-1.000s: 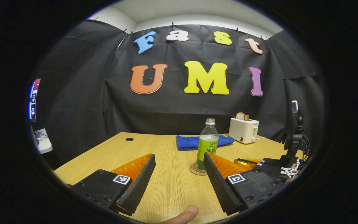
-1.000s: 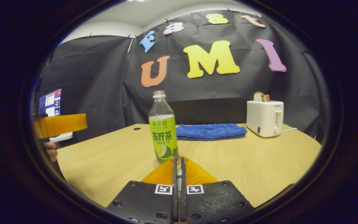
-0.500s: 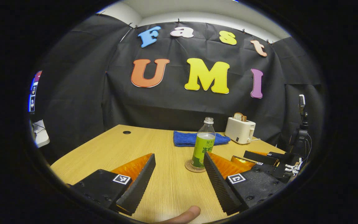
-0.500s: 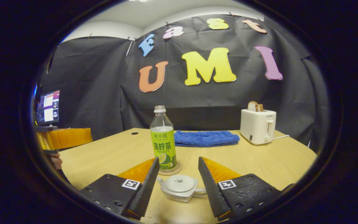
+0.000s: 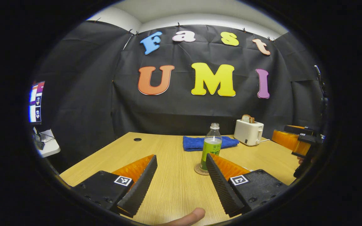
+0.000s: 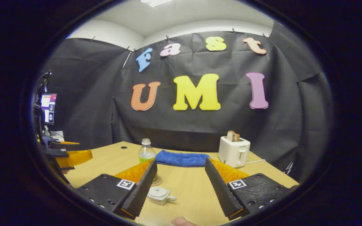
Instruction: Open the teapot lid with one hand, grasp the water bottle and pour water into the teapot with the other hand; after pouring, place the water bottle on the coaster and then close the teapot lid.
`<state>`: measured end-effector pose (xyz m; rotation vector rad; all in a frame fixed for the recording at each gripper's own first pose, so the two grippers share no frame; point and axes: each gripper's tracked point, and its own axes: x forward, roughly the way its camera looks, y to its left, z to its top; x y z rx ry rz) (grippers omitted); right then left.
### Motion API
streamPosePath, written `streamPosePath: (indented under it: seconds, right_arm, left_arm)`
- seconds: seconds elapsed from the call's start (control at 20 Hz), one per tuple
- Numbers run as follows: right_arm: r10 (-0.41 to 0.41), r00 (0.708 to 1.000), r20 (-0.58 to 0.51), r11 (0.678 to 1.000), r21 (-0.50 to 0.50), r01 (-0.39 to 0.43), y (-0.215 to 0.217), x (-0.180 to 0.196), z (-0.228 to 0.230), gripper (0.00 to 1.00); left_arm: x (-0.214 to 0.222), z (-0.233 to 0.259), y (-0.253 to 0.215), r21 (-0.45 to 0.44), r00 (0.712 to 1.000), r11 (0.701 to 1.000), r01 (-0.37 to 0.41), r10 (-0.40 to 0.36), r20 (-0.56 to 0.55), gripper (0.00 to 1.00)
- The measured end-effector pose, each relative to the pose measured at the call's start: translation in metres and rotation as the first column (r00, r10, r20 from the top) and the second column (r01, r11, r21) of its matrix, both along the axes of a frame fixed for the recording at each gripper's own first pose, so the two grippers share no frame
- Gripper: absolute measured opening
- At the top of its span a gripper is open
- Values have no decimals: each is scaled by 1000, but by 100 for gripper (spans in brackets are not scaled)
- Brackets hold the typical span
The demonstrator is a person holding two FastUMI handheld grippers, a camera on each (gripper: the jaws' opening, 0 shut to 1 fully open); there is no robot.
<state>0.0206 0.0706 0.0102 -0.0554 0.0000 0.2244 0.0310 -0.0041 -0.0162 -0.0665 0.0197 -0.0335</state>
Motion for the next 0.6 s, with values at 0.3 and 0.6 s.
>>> streamPosePath:
  seconds: [0.3, 0.6]
  right_arm:
    - [-13, 1000, 1, 999, 34, 13, -36, -28, 8, 96]
    - [-50, 998, 43, 998, 25, 49, -45, -33, 19, 95]
  left_arm:
    - [-8, 3, -8, 32, 1000, 999, 6, -7, 30, 97]
    - [-13, 15, 0, 68, 997, 997, -24, 19, 76, 97]
